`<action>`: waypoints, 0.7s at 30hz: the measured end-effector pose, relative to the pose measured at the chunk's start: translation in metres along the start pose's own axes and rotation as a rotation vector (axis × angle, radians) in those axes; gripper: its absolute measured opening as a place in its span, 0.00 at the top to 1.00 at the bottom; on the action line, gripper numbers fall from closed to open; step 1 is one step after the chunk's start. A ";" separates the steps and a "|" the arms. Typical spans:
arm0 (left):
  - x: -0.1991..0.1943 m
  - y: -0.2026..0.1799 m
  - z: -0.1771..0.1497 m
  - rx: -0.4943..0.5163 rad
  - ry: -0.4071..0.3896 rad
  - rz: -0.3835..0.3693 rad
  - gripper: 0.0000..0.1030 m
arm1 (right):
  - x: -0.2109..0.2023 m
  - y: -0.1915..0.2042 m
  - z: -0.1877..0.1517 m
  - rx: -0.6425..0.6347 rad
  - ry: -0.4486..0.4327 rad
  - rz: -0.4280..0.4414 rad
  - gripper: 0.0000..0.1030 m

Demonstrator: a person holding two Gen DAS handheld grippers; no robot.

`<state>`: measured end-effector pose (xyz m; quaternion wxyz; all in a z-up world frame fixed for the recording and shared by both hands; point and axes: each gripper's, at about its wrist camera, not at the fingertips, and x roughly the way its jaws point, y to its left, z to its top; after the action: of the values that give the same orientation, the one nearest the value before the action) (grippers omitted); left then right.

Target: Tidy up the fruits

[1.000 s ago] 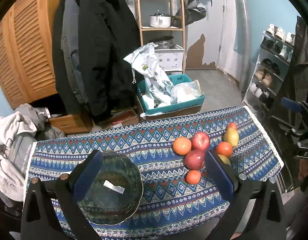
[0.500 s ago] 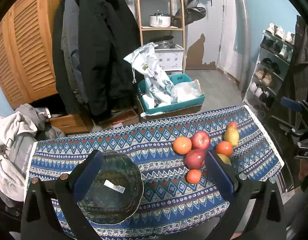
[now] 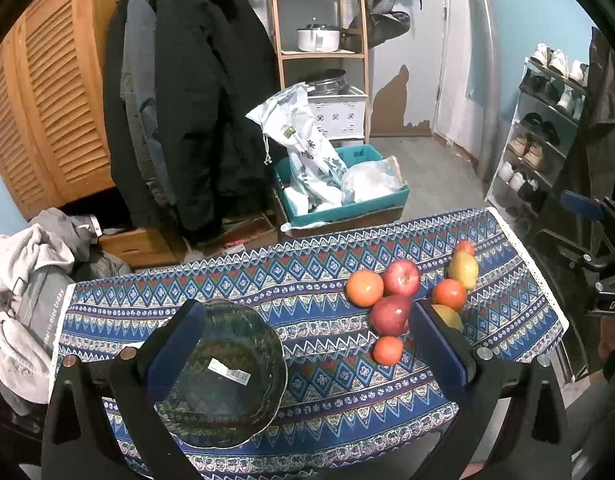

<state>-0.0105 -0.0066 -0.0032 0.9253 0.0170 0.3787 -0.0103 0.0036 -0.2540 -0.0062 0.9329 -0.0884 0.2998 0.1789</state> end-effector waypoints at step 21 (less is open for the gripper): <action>0.001 0.000 0.000 0.003 0.002 0.000 0.01 | 0.002 0.001 -0.003 0.008 0.012 0.002 0.03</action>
<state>-0.0102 -0.0061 -0.0037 0.9249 0.0185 0.3796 -0.0111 0.0035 -0.2533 -0.0097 0.9313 -0.0855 0.3059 0.1783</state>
